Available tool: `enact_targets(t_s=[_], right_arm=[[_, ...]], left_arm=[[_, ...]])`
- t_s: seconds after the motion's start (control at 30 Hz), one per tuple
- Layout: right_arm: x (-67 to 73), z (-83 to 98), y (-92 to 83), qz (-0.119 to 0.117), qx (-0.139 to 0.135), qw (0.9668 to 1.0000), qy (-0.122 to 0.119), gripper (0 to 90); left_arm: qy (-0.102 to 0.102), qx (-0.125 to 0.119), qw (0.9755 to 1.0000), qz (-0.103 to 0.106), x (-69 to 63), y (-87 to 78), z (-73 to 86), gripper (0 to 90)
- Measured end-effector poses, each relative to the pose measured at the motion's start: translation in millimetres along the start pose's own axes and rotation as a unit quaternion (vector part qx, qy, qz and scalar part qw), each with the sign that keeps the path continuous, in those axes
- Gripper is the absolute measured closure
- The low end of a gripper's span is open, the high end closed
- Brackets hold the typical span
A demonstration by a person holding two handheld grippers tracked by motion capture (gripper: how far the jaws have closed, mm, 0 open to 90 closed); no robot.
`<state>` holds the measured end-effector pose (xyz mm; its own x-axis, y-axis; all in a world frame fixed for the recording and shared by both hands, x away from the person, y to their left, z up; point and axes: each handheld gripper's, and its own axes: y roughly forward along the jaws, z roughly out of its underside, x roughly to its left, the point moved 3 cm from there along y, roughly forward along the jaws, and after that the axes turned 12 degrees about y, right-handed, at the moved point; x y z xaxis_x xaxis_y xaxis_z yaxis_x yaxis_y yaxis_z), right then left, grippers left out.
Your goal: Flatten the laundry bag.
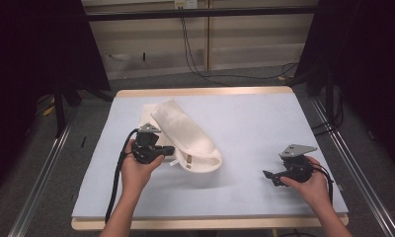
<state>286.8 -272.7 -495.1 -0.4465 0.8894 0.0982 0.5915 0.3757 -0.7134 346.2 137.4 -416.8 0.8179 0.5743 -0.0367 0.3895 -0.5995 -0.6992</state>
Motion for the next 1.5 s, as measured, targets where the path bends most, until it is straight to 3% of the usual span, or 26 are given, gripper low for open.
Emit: enact_targets(t_s=[0.7, 1.0, 1.07, 1.13, 1.17, 1.2, 1.23, 1.27, 1.33, 1.4, 1.5], right_arm=[[-0.2, 0.6, 0.2, -0.002, 0.001, 1.0, 0.002, 10.5], [-0.1, 0.6, 0.3, -0.004, 0.001, 1.0, 0.002, 10.5], [-0.5, 0.6, 0.2, -0.003, 0.001, 1.0, 0.001, 10.5], [-0.6, 0.7, -0.1, -0.003, 0.0, 1.0, 0.002, 10.5], [-0.4, 0.9, -0.4, -0.004, 0.001, 1.0, 0.003, 10.5], [-1.1, 1.1, -0.2, -0.005, 0.0, 1.0, -0.001, 10.5], [-1.2, 1.6, -0.1, -0.002, 0.002, 1.0, -0.001, 10.5], [-1.4, 1.7, 0.2, -0.004, 0.001, 1.0, -0.001, 10.5], [-1.6, 1.7, 0.1, -0.004, 0.001, 1.0, -0.001, 10.5], [-1.6, 1.3, -0.4, -0.005, 0.0, 1.0, 0.0, 10.5], [-1.6, 1.2, -0.5, -0.005, 0.0, 1.0, -0.002, 10.5]], left_arm=[[0.006, 0.0, 1.0, 0.0, -2.8, 16.1, -20.8, 87.9], [0.007, -0.007, 0.9999, 0.005, -6.6, 34.2, -35.7, 87.0], [-0.005, -0.018, 0.9998, 0.001, -9.8, 39.5, -40.5, 82.4], [-0.005, -0.02, 0.9998, -0.002, -9.5, 41.3, -42.4, 69.1], [0.0, -0.015, 0.9999, 0.0, -8.1, 41.0, -42.3, 69.1], [-0.018, -0.025, 0.9995, -0.007, -9.9, 42.7, -43.1, 63.5], [-0.006, -0.012, 0.9998, -0.012, -8.4, 41.6, -42.5, 54.1], [-0.006, -0.012, 0.9998, -0.012, -8.4, 41.6, -42.5, 50.9], [-0.004, -0.01, 0.9999, -0.01, -7.6, 41.6, -42.0, 49.3], [-0.011, -0.015, 0.9996, -0.022, -8.3, 41.7, -41.9, 43.1], [-0.002, -0.009, 0.9997, -0.023, -7.0, 40.0, -40.4, 39.5]])
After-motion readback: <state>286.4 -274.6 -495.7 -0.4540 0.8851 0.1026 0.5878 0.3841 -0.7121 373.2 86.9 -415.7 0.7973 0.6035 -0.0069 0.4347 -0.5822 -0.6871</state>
